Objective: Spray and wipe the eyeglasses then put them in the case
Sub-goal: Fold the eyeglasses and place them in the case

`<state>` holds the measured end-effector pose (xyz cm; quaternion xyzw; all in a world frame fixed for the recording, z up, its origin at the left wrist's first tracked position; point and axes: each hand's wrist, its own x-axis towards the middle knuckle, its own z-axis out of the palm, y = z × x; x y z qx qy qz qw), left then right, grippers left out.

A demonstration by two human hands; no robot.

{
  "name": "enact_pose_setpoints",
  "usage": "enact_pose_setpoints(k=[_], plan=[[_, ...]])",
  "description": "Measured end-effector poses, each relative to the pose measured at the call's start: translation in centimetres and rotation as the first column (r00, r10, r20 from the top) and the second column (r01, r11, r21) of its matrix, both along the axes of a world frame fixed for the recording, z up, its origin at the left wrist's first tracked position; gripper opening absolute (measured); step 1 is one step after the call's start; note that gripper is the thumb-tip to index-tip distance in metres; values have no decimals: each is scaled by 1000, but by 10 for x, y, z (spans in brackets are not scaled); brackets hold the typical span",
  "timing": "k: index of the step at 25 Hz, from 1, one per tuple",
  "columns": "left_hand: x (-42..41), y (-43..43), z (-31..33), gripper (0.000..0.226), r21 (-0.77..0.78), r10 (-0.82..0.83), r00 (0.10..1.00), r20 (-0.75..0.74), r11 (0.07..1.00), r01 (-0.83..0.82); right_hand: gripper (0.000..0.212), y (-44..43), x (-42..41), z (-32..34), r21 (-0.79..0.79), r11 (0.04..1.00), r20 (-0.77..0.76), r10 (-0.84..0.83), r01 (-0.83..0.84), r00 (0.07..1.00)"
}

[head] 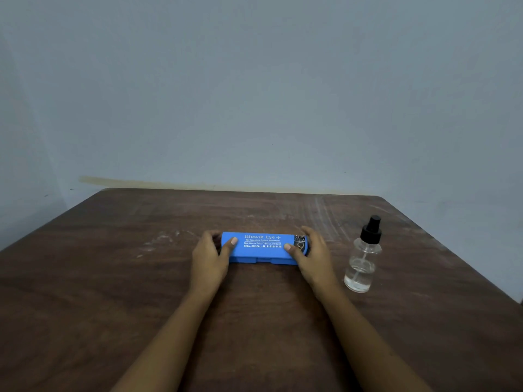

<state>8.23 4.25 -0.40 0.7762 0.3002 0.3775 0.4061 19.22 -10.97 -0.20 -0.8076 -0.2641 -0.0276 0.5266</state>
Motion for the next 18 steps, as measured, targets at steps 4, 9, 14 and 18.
enact_pose_setpoints(k=[4, 9, 14, 18], plan=[[-5, -3, -1, 36, 34, -26, 1000, -16, 999, 26, 49, -3, -13, 1, -60, 996, 63, -61, 64, 996], [-17, -10, 2, 35, 73, -38, 999, 12, 997, 37, 47, -16, -23, 3, -18, 997, 21, -75, 76, 997], [-35, -27, 7, 35, 109, -56, 996, 66, 993, 49, 43, -28, -36, 7, 17, 995, 8, -103, 103, 995], [-45, -35, 5, 34, 117, -70, 995, 74, 991, 61, 42, -37, -46, 9, 41, 993, -17, -110, 111, 994]])
